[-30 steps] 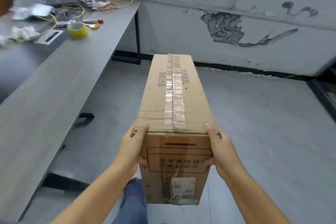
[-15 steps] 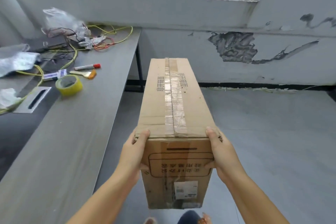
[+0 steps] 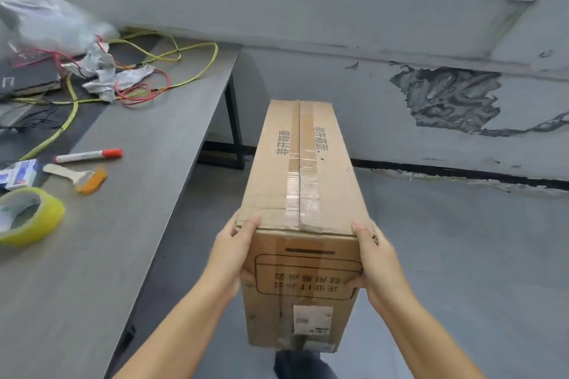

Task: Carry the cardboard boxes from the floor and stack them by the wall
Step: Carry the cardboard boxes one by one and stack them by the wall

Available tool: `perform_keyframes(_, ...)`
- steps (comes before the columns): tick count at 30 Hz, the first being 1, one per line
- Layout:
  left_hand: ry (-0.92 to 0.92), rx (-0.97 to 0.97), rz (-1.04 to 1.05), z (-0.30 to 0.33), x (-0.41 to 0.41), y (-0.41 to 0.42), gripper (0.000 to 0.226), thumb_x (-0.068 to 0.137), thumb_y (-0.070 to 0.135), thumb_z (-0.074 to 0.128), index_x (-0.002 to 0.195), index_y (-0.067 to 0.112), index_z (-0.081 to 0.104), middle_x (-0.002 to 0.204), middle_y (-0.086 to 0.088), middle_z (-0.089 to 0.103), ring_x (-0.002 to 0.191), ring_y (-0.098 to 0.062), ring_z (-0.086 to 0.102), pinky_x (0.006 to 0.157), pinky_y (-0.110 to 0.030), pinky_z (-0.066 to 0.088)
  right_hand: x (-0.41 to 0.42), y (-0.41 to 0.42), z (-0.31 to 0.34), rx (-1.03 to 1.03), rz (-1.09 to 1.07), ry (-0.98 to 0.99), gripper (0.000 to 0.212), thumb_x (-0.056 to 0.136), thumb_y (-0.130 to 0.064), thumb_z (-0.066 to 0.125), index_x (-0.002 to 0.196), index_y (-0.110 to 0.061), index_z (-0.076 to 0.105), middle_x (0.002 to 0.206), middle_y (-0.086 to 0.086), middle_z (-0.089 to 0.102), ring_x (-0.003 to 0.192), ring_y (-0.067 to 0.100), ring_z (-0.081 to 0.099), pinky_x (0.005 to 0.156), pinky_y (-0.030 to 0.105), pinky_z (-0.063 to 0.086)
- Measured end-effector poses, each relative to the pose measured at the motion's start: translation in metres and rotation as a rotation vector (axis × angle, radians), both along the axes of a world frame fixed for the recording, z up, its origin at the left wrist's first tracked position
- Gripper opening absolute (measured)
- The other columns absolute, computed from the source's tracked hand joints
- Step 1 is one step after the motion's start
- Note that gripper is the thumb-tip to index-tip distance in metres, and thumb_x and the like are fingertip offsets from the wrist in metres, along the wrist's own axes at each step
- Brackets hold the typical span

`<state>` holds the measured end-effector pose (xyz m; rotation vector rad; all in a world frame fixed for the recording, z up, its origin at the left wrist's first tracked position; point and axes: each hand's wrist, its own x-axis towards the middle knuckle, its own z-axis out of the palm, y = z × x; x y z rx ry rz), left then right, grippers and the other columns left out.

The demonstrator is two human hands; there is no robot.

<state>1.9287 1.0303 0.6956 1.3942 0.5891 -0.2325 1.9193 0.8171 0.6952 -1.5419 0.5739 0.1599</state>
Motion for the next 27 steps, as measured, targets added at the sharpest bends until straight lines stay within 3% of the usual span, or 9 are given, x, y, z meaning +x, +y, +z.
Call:
perform_keyframes(3, 0.064, 0.002, 0.027, -0.032, 0.067, -0.011, 0.029, 0.091, 0.035, 0.059, 0.120, 0.031, 0.062, 0.101, 0.011, 0.072, 0.099, -0.018, 0.067, 0.090, -0.058, 0.050, 0.064, -0.006, -0.032, -0.006, -0.007, 0.033, 0.028, 0.099, -0.037, 0.043, 0.124, -0.037, 0.055, 0.102, -0.011, 0.068, 0.089, 0.012, 0.066, 0.062, 0.030, 0.050)
perform_keyframes(7, 0.089, 0.017, 0.037, -0.092, 0.124, -0.013, 0.034, 0.093, 0.036, 0.056, 0.127, 0.035, 0.056, 0.111, 0.011, 0.069, 0.104, -0.016, 0.065, 0.092, -0.054, 0.051, 0.120, -0.004, -0.091, 0.009, -0.044, 0.083, 0.034, 0.096, -0.039, 0.046, 0.130, -0.037, 0.052, 0.116, -0.007, 0.066, 0.103, 0.017, 0.063, 0.082, 0.042, 0.051)
perform_keyframes(11, 0.130, 0.025, 0.023, -0.172, 0.150, -0.011, 0.038, 0.094, 0.036, 0.053, 0.132, 0.039, 0.050, 0.117, 0.012, 0.067, 0.112, -0.016, 0.061, 0.094, -0.051, 0.050, 0.149, -0.002, -0.169, 0.019, -0.061, 0.128, 0.041, 0.094, -0.037, 0.048, 0.135, -0.036, 0.049, 0.125, -0.005, 0.064, 0.110, 0.017, 0.061, 0.092, 0.045, 0.048)
perform_keyframes(13, 0.138, 0.048, 0.003, -0.217, 0.154, -0.008, 0.042, 0.095, 0.034, 0.052, 0.137, 0.036, 0.046, 0.125, 0.010, 0.063, 0.117, -0.014, 0.057, 0.100, -0.052, 0.046, 0.156, -0.001, -0.215, 0.030, -0.065, 0.158, 0.041, 0.094, -0.034, 0.049, 0.135, -0.037, 0.049, 0.122, -0.008, 0.065, 0.108, 0.015, 0.062, 0.090, 0.044, 0.050)
perform_keyframes(16, 0.156, 0.099, -0.005, -0.282, 0.148, -0.001, 0.046, 0.097, 0.025, 0.049, 0.142, 0.032, 0.040, 0.132, 0.008, 0.058, 0.122, -0.013, 0.053, 0.107, -0.051, 0.039, 0.149, 0.003, -0.276, 0.024, -0.031, 0.213, 0.045, 0.088, -0.034, 0.047, 0.133, -0.043, 0.048, 0.108, -0.017, 0.068, 0.090, 0.008, 0.063, 0.074, 0.029, 0.052)
perform_keyframes(19, 0.257, 0.124, -0.043, -0.333, 0.121, 0.003, 0.048, 0.098, 0.027, 0.047, 0.145, 0.030, 0.035, 0.136, 0.007, 0.055, 0.124, -0.011, 0.051, 0.110, -0.046, 0.036, 0.120, 0.006, -0.321, 0.054, -0.001, 0.308, 0.046, 0.095, -0.021, 0.043, 0.131, -0.050, 0.046, 0.107, -0.020, 0.068, 0.095, 0.004, 0.066, 0.080, 0.032, 0.057)
perform_keyframes(22, 0.516, 0.035, -0.052, -0.365, 0.101, 0.006, 0.055, 0.097, 0.042, 0.045, 0.147, 0.031, 0.027, 0.149, -0.002, 0.042, 0.133, -0.024, 0.042, 0.107, -0.050, 0.039, 0.104, 0.011, -0.347, 0.098, 0.012, 0.394, 0.045, 0.099, -0.013, 0.043, 0.135, -0.039, 0.048, 0.118, -0.015, 0.066, 0.109, 0.013, 0.063, 0.092, 0.045, 0.053)
perform_keyframes(24, 0.658, -0.123, 0.041, -0.377, 0.101, 0.008, 0.053, 0.097, 0.045, 0.041, 0.146, 0.030, 0.026, 0.151, -0.006, 0.036, 0.134, -0.036, 0.039, 0.091, -0.050, 0.049, 0.107, 0.016, -0.356, 0.100, 0.030, 0.413, 0.045, 0.098, -0.010, 0.044, 0.137, -0.032, 0.047, 0.126, -0.011, 0.063, 0.115, 0.014, 0.060, 0.099, 0.048, 0.048)
perform_keyframes(27, 0.685, -0.175, 0.076, -0.383, 0.119, 0.005, 0.047, 0.100, 0.042, 0.038, 0.143, 0.026, 0.030, 0.150, -0.005, 0.036, 0.133, -0.035, 0.040, 0.076, -0.043, 0.053, 0.122, 0.015, -0.364, 0.061, 0.001, 0.432, 0.053, 0.096, -0.005, 0.045, 0.145, -0.024, 0.038, 0.139, -0.002, 0.054, 0.125, 0.021, 0.053, 0.107, 0.052, 0.039)
